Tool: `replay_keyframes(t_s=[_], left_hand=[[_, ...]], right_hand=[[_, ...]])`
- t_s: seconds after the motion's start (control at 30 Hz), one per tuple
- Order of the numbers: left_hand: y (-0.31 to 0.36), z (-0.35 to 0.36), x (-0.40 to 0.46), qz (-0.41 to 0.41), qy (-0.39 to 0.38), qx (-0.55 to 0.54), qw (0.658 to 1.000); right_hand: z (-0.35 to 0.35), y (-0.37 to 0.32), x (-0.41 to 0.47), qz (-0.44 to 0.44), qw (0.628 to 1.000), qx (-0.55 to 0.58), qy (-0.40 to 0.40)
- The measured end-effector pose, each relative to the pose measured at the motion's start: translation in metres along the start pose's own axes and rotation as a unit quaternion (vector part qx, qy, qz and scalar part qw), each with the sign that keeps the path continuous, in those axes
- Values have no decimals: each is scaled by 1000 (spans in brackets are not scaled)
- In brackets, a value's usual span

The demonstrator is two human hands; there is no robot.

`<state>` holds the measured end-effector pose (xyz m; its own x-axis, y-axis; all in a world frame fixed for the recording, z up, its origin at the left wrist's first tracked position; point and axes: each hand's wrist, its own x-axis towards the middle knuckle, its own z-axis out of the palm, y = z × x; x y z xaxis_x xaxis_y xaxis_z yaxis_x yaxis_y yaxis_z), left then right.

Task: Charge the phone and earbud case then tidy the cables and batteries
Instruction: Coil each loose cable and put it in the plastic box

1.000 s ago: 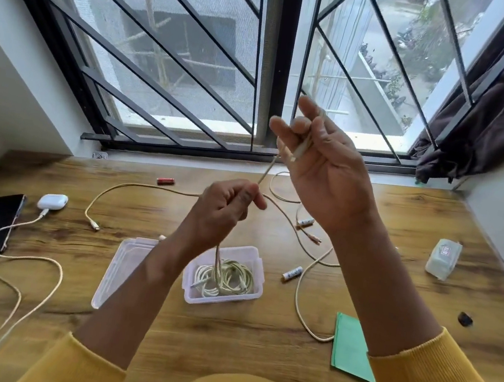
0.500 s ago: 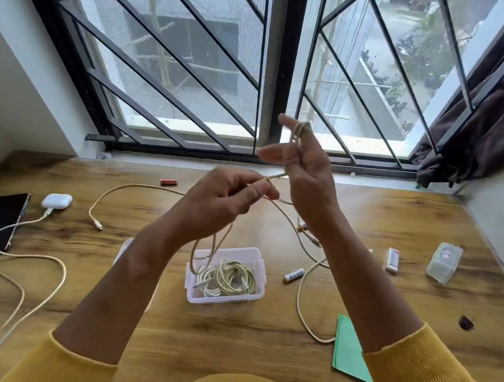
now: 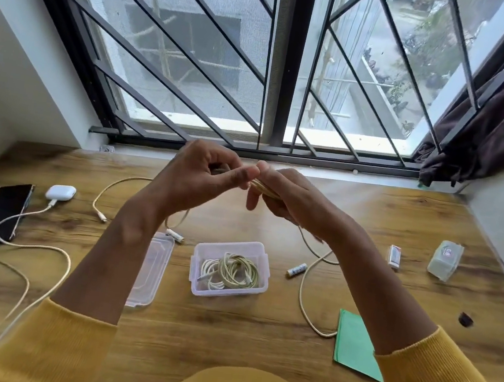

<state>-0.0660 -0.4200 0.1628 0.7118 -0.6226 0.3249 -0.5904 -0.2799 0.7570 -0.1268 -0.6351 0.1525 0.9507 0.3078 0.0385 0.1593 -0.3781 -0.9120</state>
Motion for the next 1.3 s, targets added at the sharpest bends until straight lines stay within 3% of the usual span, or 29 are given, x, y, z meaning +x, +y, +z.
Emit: replay_keyframes(t_s=[0.17, 0.37, 0.5, 0.57, 0.93, 1.0, 1.1, 1.2, 1.3], left_hand=[[-10, -2, -6, 1, 22, -48, 999], [-20, 12, -11, 27, 63, -113, 991], [-29, 33, -12, -22, 62, -192, 979], [-35, 44, -11, -41, 53, -207, 976], [-22, 63, -10, -72, -37, -125, 989], [-16, 62, -11, -73, -56, -87, 992], [-12, 60, -10, -61, -64, -53, 995], [-12, 52, -7, -46, -46, -15, 998], [-10, 39, -6, -28, -16, 27, 999]], right_hand=[[-6, -11, -3, -28, 980, 187, -63], [-19, -23, 0, -110, 873, 471, -69], [-20, -26, 12, -158, 827, 539, -40], [-18, -26, 19, -167, 822, 544, -13], [-14, -28, 40, -103, 881, 425, 182], [-12, -25, 43, -115, 906, 333, 235], [-8, -16, 46, -120, 941, 109, 298], [1, 0, 47, -102, 934, -120, 321], [6, 15, 42, -87, 928, -186, 312]])
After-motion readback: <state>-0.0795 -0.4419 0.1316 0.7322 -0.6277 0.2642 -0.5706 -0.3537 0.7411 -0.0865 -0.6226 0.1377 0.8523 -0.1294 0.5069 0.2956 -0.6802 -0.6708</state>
